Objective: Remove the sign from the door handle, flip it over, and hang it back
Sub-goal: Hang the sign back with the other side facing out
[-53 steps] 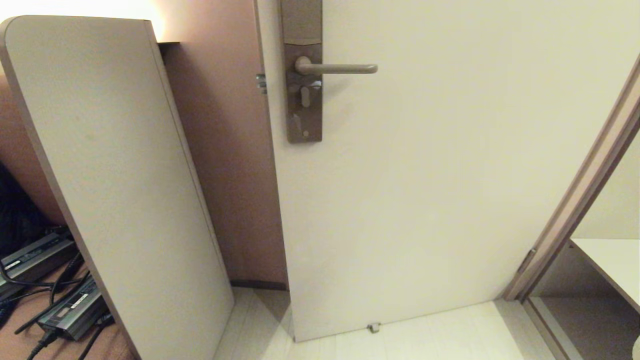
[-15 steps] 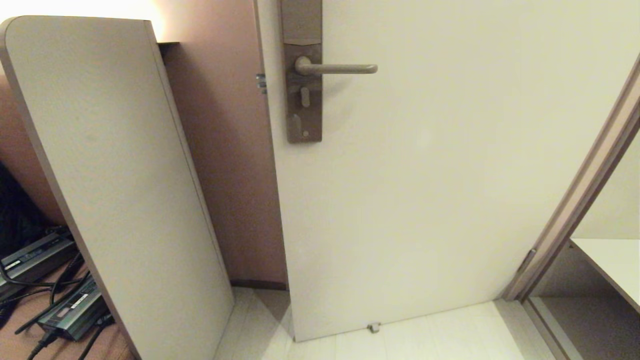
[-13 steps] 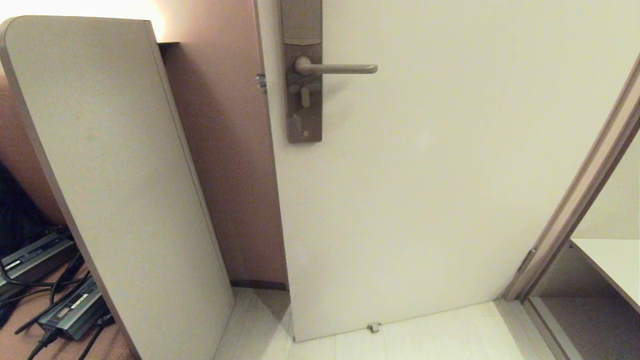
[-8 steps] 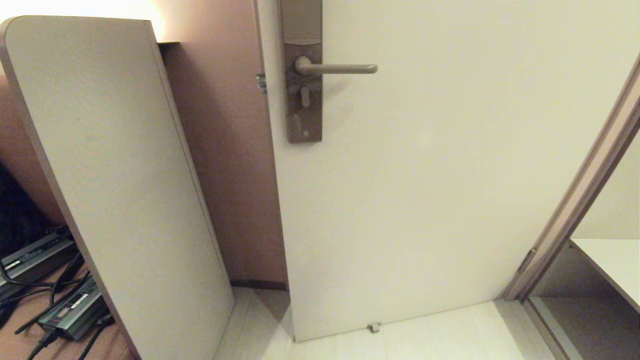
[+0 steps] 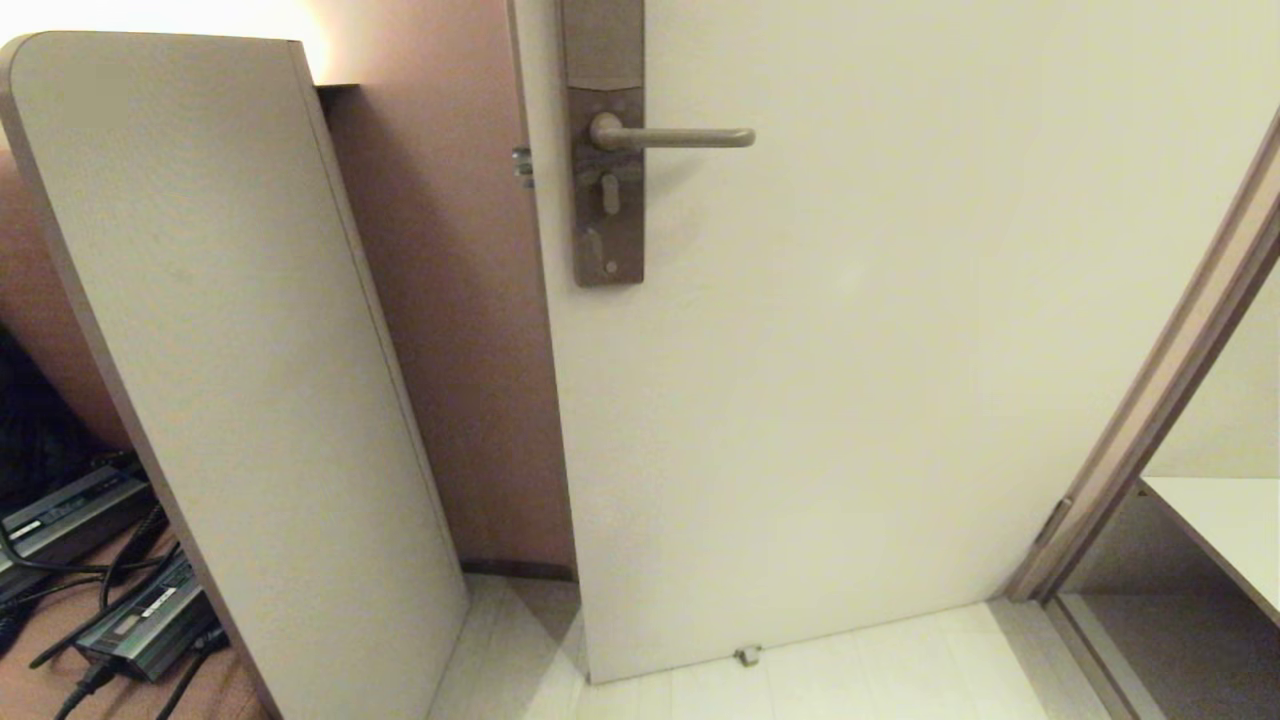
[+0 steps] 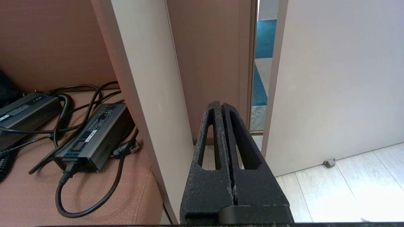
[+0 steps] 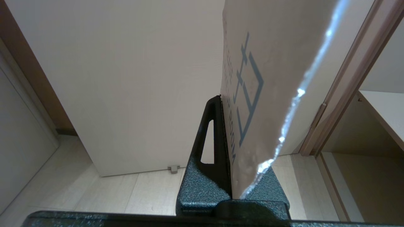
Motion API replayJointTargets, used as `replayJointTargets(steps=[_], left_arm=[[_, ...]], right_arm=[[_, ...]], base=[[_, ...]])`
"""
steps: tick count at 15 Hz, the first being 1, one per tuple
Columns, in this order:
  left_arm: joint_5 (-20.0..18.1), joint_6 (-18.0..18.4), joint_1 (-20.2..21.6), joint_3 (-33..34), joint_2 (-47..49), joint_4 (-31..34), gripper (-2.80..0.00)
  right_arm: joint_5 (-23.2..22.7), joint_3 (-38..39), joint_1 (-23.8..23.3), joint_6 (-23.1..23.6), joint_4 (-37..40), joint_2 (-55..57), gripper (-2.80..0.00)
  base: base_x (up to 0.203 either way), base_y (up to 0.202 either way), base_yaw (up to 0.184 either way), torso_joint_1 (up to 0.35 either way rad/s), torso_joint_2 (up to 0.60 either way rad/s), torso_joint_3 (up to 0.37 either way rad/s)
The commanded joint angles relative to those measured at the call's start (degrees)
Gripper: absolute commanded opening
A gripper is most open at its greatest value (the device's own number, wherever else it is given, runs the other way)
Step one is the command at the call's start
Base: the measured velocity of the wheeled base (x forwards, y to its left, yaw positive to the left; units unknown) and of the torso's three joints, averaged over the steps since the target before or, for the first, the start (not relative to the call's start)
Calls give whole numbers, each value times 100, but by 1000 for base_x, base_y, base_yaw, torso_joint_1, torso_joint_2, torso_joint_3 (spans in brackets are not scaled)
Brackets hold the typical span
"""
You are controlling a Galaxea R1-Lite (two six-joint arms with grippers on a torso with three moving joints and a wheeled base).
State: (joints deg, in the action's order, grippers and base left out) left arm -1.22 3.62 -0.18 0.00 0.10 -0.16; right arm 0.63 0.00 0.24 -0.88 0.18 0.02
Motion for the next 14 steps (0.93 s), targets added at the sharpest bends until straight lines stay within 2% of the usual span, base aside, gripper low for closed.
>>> replayJointTargets(steps=[1,12,14], left_arm=[[43,-19,1,0,-1,-2,-280],[34,25,1,0,-1,-11,-280],[34,25,1,0,-1,-11,-280]], right_arm=[[5,0,2,0,0,-2,-280],[6,0,2,0,-8,-2,-280],[-2,0,2,0,-6,-2,-280]], base=[[0,0,0,0,0,0],[0,0,0,0,0,0],[146,0,-2,5,-3,7]])
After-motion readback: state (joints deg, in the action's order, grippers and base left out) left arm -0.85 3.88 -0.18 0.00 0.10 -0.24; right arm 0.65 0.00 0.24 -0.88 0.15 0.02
